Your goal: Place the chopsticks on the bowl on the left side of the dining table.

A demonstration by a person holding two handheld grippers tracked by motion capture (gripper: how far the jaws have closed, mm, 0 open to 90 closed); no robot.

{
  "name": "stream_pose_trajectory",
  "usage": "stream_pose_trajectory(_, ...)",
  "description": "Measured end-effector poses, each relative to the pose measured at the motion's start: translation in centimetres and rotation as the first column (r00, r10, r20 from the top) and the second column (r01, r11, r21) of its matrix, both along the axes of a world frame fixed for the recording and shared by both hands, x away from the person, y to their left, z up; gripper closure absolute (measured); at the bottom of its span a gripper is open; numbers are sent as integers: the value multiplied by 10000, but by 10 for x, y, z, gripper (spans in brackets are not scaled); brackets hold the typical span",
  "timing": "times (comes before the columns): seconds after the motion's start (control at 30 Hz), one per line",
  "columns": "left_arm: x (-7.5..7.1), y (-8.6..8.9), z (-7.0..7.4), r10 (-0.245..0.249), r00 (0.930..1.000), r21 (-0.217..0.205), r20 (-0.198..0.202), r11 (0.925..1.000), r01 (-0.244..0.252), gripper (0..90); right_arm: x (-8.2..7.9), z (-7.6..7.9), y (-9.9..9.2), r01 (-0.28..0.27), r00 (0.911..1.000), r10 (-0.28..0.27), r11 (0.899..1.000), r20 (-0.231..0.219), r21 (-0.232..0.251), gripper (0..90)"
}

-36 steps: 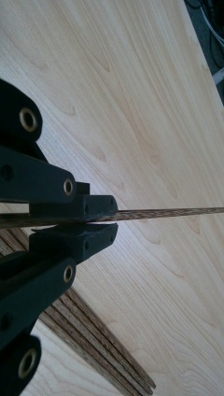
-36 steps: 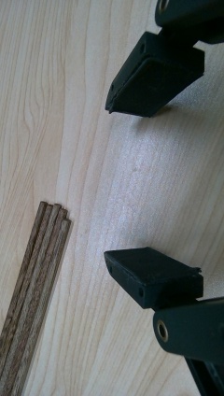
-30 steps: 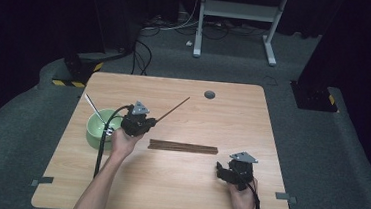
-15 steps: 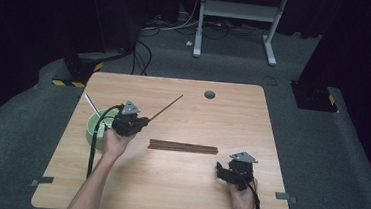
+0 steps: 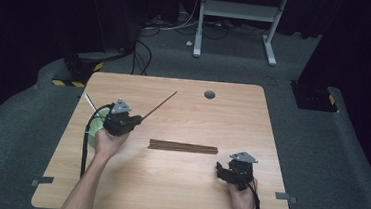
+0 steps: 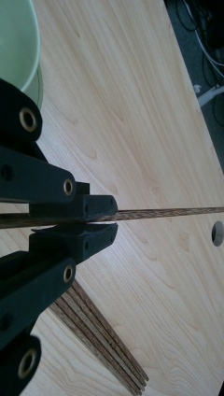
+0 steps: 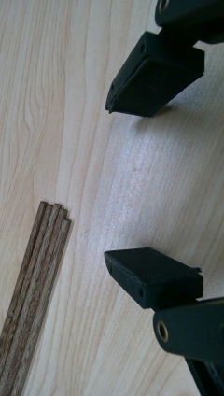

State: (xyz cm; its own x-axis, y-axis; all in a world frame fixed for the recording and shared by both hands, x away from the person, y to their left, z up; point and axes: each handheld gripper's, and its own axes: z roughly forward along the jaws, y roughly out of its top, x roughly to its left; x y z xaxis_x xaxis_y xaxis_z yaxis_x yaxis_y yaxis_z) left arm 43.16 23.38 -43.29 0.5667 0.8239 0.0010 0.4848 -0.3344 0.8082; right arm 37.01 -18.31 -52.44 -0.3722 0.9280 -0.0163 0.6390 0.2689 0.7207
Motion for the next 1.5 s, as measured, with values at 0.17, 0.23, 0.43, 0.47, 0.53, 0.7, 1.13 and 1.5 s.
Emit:
stream_pose_trajectory(0.17, -3, 4, 4, 7, 10000, 79, 50, 10000, -7, 844, 0, 0, 0, 1, 10000, -1, 10000, -1, 0, 233)
stream_pose_trajectory(0.23, -4, 5, 5, 12, 10000, 78, 70, 10000, -12, 843, 0, 0, 0, 0, 10000, 0, 10000, 0, -2, 233)
stream_pose_trajectory(0.43, -10, 10, 8, -75, 9998, -67, 169, 9999, 76, 843, 0, 0, 0, 5, 10000, -5, 10000, 1, -1, 233)
stream_pose_trajectory(0.47, -11, 11, 8, -95, 9998, -26, 163, 10000, 96, 844, 0, 0, 0, 5, 10000, -5, 10000, 3, -3, 232)
stream_pose_trajectory(0.53, -11, 13, 9, -100, 9999, 91, 117, 9999, 99, 843, 0, 0, 0, 11, 10000, -11, 10000, -4, -3, 231)
stream_pose_trajectory(0.7, -17, 19, 12, -89, 9997, 129, 220, 9999, 86, 843, 0, 0, 0, 6, 10000, -6, 10000, -5, -2, 231)
stream_pose_trajectory(1.13, -28, 46, 17, 415, 9988, -199, 260, 9990, -410, 843, 0, 0, 0, -3, 10000, 3, 10000, -5, -5, 231)
stream_pose_trajectory(1.5, -37, 66, 19, 693, 9972, -159, 282, 9975, -689, 843, 0, 0, 1, -3, 10000, 3, 10000, -7, -4, 230)
